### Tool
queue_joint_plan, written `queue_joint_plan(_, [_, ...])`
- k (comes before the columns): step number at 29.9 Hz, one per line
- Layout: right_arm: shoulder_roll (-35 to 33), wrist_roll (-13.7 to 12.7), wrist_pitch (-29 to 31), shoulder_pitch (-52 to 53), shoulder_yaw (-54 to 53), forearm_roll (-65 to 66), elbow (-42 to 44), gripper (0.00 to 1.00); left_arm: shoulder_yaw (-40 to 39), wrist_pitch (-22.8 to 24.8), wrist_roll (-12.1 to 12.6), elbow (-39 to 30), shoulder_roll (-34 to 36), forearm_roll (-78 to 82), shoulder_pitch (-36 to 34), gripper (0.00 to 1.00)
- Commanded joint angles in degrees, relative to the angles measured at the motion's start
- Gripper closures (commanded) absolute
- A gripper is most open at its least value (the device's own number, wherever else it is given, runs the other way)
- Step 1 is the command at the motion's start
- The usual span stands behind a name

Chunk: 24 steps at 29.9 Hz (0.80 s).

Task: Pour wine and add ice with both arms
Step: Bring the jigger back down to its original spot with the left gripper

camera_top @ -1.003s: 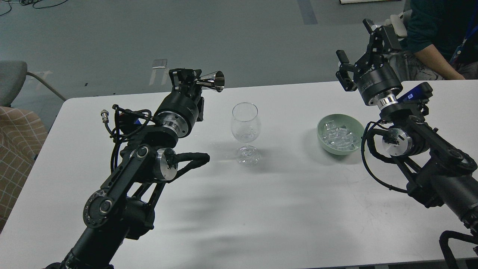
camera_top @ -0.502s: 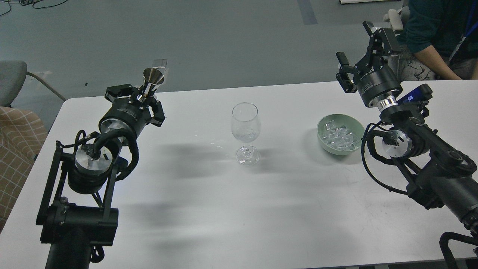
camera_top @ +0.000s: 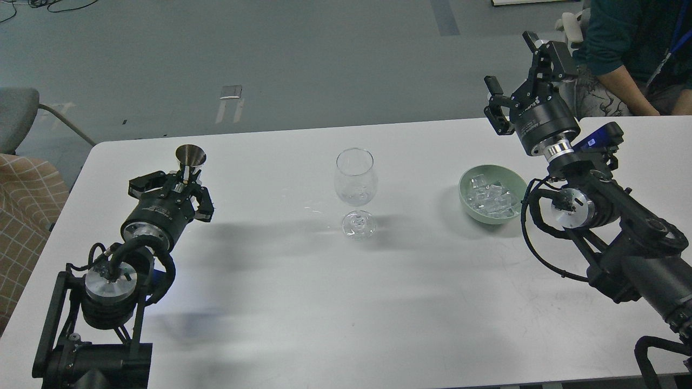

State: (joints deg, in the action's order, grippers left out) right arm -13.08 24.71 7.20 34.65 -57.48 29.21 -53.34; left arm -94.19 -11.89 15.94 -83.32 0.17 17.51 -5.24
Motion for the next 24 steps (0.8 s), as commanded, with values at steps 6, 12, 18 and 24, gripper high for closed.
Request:
queue_joint_plan(6, [-0.1,-0.01,0.01,0.07,0.0,-0.03,-0.01,0.0,-0.03,2.57,-1.79,5.09,-0.17,-0.46,0.32,0.68])
queue_joint_plan(12, [-0.19,-0.01,0.0,-0.02,0.0,-0.03,0.08,0.0,-0.21,5.56,-2.41,8.43,-0.17,-0.46,0.23,0.66])
queue_joint_plan(18, [-0.27,-0.01,0.01,-0.02,0.0,-0.03,0.08,0.0,-0.12,5.56,-2.32,8.7,-0.17,-0.46,0.23,0.65])
queue_joint_plan(24, [-0.1,-0.01,-0.08,-0.02,0.0,-0.03,0.08,0.0,-0.21,5.56,-2.32,9.31,-0.17,-0.46,0.23,0.6])
